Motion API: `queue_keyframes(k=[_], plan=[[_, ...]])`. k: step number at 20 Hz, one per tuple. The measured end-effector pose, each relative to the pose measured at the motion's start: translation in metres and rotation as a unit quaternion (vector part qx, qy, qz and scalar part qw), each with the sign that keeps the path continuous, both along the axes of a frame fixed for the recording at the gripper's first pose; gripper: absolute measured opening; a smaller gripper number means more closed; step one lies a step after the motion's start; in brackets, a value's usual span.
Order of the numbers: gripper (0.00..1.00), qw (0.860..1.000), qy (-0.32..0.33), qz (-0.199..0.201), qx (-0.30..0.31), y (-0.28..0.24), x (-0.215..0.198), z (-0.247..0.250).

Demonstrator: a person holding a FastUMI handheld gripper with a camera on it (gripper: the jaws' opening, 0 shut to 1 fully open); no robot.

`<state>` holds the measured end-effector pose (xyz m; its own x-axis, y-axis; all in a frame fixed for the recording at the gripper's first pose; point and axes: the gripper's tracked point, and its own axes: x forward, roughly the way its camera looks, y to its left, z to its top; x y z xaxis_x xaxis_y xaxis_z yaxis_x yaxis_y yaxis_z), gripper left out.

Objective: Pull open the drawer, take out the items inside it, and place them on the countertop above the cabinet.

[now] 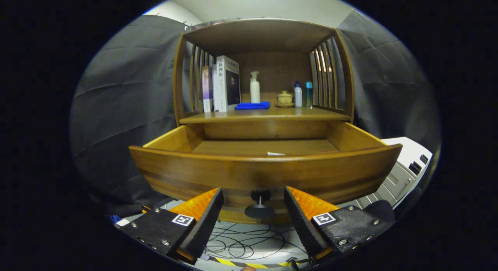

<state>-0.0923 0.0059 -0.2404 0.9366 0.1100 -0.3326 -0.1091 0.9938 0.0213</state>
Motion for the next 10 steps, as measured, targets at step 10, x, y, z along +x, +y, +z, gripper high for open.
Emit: queue_keyframes(k=[10], plan=[[0.95, 0.996, 0.014, -0.057, -0.073, -0.029, 0.081, 0.094]])
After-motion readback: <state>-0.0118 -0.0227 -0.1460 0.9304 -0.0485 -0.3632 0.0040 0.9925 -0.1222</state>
